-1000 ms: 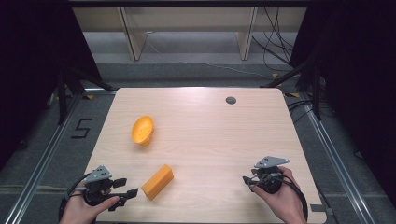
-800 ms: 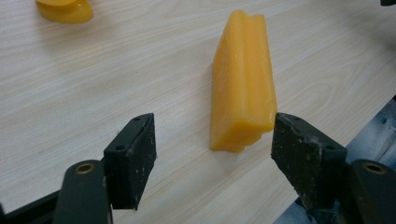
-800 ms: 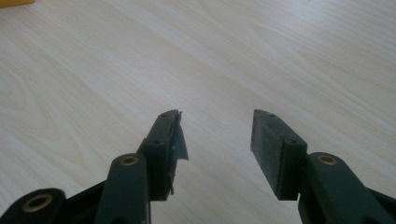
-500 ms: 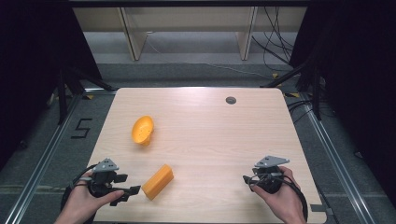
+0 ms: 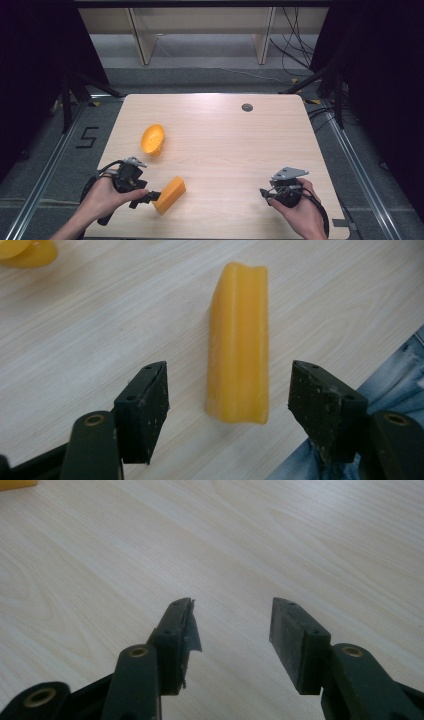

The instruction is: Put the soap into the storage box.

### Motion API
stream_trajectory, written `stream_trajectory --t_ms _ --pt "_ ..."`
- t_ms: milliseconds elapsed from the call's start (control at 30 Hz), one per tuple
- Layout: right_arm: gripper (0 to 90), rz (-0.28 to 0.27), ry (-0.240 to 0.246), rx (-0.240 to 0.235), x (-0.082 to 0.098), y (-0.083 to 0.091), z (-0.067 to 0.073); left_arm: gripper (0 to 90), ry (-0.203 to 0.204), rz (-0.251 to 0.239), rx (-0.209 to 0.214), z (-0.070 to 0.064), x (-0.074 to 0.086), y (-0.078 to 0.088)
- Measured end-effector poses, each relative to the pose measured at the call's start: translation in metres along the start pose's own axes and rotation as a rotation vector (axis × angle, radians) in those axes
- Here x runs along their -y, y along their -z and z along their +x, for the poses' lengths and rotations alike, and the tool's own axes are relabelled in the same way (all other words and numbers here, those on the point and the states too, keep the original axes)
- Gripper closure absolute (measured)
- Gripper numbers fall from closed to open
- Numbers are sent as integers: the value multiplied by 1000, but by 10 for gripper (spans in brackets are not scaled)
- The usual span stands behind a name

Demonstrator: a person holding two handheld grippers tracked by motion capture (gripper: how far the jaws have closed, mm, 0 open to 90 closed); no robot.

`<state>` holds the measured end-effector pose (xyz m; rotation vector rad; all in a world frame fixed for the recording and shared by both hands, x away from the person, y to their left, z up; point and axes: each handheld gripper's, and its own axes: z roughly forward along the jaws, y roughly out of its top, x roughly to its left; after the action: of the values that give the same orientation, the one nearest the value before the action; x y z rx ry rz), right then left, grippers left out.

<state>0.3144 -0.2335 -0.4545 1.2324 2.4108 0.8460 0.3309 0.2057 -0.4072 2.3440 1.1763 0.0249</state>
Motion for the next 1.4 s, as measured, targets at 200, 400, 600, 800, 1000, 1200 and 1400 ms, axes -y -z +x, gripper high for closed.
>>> stream_trajectory --t_ms 200,400,600,800,1000,1200,1400 --pt "518 4 3 -6 1 -1 -1 333 -28 95 -4 -14 -24 -17" --pt "517 16 -9 -9 1 -1 0 333 -78 201 -21 -15 -33 -28" --pt "515 14 -10 -11 1 -1 0 346 -47 255 -50 -20 -41 -40" --pt "515 15 -3 -7 2 -1 -1 345 -45 272 -66 -19 -45 -46" --pt "514 21 -11 -9 1 -1 0 341 -34 284 -65 -24 -48 -52" --pt "514 26 -21 -10 2 -2 0 341 -20 299 -64 -26 -50 -57" --pt "514 31 -18 -14 2 -2 0 337 -22 323 -63 -25 -52 -63"
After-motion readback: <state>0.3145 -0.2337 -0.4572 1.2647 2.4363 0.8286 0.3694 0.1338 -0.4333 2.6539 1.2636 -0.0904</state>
